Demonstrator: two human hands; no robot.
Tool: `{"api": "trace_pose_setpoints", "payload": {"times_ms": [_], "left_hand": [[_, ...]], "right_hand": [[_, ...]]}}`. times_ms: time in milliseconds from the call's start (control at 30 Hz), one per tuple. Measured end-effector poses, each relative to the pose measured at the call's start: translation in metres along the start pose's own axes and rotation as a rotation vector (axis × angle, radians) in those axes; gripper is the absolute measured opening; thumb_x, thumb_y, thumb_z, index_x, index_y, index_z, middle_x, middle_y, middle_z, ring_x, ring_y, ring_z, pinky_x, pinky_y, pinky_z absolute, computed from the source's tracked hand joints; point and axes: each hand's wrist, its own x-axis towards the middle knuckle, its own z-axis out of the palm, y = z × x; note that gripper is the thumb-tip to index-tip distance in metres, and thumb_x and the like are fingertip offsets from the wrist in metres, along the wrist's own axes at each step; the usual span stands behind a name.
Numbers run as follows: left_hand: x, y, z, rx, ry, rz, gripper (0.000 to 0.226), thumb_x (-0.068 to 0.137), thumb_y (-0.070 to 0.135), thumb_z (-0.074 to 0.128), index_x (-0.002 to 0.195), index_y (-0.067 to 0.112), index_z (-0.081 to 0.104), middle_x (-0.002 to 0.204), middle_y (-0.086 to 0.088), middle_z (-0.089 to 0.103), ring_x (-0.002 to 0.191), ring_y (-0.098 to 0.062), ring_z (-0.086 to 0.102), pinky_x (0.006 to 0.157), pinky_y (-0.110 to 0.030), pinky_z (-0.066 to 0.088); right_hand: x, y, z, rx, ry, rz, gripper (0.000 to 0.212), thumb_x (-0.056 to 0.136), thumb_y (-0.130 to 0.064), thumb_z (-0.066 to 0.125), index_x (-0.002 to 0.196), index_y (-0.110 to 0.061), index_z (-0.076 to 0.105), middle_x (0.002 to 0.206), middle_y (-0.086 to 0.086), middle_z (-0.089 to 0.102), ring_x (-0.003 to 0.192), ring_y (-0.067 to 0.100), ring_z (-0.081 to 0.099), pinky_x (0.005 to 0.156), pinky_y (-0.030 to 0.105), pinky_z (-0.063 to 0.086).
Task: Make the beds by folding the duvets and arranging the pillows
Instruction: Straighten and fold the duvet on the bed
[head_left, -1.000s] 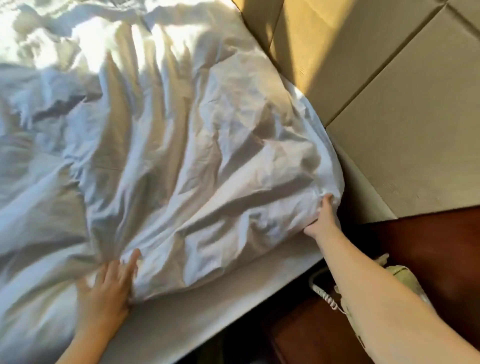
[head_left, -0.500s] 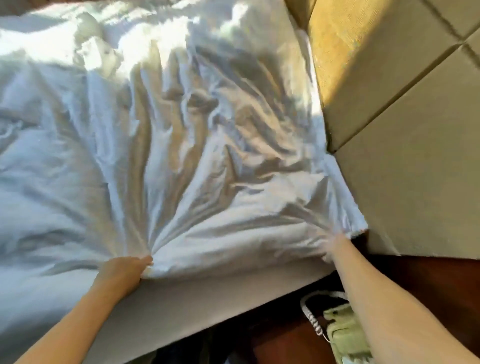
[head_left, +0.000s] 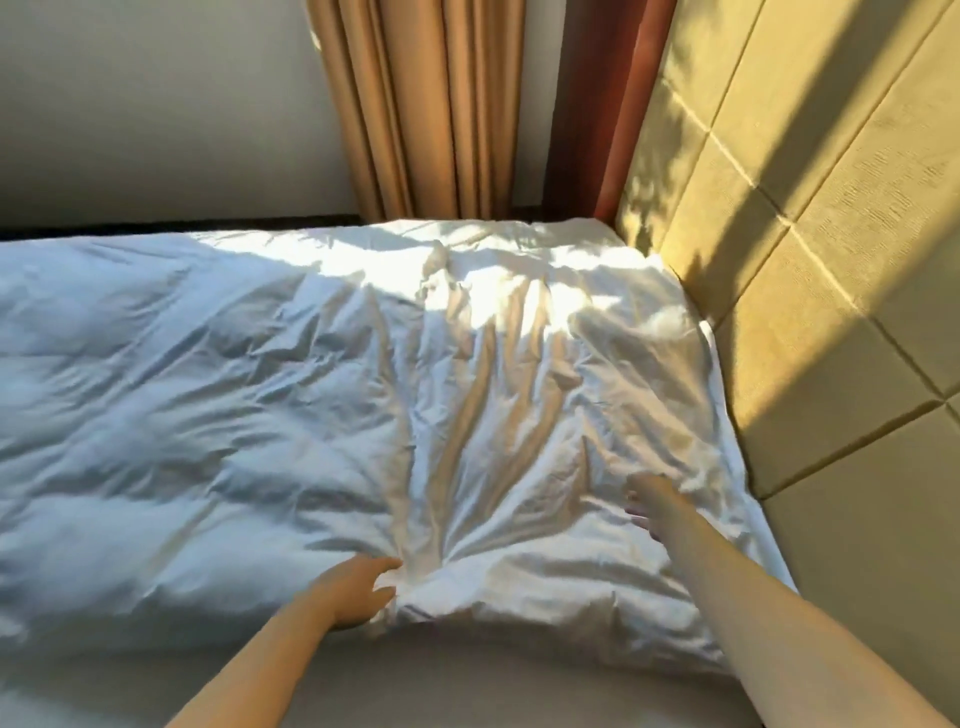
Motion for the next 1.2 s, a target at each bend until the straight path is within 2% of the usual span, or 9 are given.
{"api": "trace_pose_setpoints", "payload": {"times_ms": [133,267,367,533,667,800,900,1033,1200], "left_hand": [[-0.053,-0.059,-0.032,-0.054,0.131,-0.119,0.043,0.101,0.036,0.035,0.143,0.027,0.034,0.148,-0.002,0.036,0.134,-0.018,0.038,0.107,-0.027,0.030],[-0.116,-0.153,-0.035,-0.185,0.194,-0.245,0.042,0.100,0.033,0.039,0.141,0.025,0.037,0.144,-0.004,0.041,0.129,-0.018,0.043,0.104,-0.026,0.034],[-0.166,-0.235,-0.026,-0.292,0.223,-0.320,0.042,0.098,0.031,0.044,0.139,0.020,0.042,0.143,-0.002,0.044,0.127,-0.017,0.045,0.101,-0.023,0.036],[-0.263,-0.367,-0.012,-0.423,0.249,-0.442,0.044,0.099,0.028,0.041,0.142,0.018,0.036,0.144,-0.002,0.039,0.129,-0.015,0.042,0.101,-0.022,0.035],[-0.340,-0.476,0.007,-0.541,0.385,-0.561,0.045,0.099,0.028,0.042,0.143,0.020,0.035,0.148,-0.002,0.035,0.133,-0.017,0.037,0.109,-0.028,0.032],[-0.396,-0.558,0.027,-0.662,0.461,-0.631,0.042,0.098,0.024,0.045,0.139,0.017,0.042,0.141,-0.001,0.044,0.122,-0.015,0.048,0.095,-0.022,0.041],[-0.413,-0.599,0.036,-0.765,0.417,-0.666,0.042,0.100,0.023,0.041,0.141,0.018,0.036,0.144,-0.003,0.038,0.110,-0.015,0.049,0.077,-0.019,0.047],[-0.411,-0.661,0.037,-0.842,0.425,-0.692,0.045,0.099,0.023,0.041,0.143,0.018,0.034,0.145,-0.002,0.038,0.125,-0.018,0.045,0.102,-0.029,0.042],[-0.405,-0.755,0.020,-0.919,0.359,-0.706,0.047,0.099,0.028,0.040,0.144,0.023,0.030,0.143,-0.002,0.040,0.119,-0.019,0.049,0.090,-0.034,0.046]], "right_hand": [[-0.043,-0.056,0.070,-0.228,-0.120,-0.193,0.039,0.098,-0.011,0.043,0.132,0.008,0.045,0.083,0.012,0.051,0.077,0.029,0.053,0.094,0.046,0.045],[-0.096,-0.075,0.142,-0.461,-0.197,-0.334,0.038,0.097,-0.009,0.042,0.131,0.007,0.044,0.100,0.017,0.052,0.071,0.025,0.048,0.070,0.035,0.039],[-0.135,-0.075,0.207,-0.581,-0.220,-0.395,0.037,0.097,-0.007,0.039,0.130,0.010,0.043,0.087,0.017,0.051,0.057,0.021,0.041,0.062,0.031,0.031],[-0.237,-0.062,0.322,-0.536,-0.349,-0.461,0.030,0.096,-0.004,0.041,0.122,0.007,0.049,0.073,0.011,0.039,0.054,0.020,0.032,0.054,0.026,0.022],[-0.318,-0.043,0.431,-0.610,-0.438,-0.577,0.017,0.094,-0.004,0.039,0.108,-0.005,0.050,0.081,0.012,0.042,0.054,0.019,0.038,0.054,0.024,0.025],[-0.389,-0.017,0.525,-0.804,-0.558,-0.694,0.028,0.092,-0.006,0.042,0.113,0.009,0.051,0.075,0.007,0.035,0.058,0.018,0.032,0.058,0.023,0.022],[-0.421,-0.006,0.579,-0.930,-0.630,-0.730,0.037,0.090,-0.007,0.043,0.123,0.010,0.044,0.074,0.005,0.032,0.068,0.019,0.032,0.059,0.025,0.023],[-0.435,-0.008,0.649,-0.973,-0.645,-0.741,0.036,0.091,-0.006,0.044,0.124,0.006,0.048,0.075,0.004,0.034,0.062,0.017,0.032,0.057,0.023,0.023],[-0.421,-0.012,0.747,-0.979,-0.564,-0.679,0.016,0.091,-0.005,0.046,0.103,-0.003,0.056,0.071,0.005,0.032,0.057,0.017,0.031,0.056,0.023,0.023]]}}
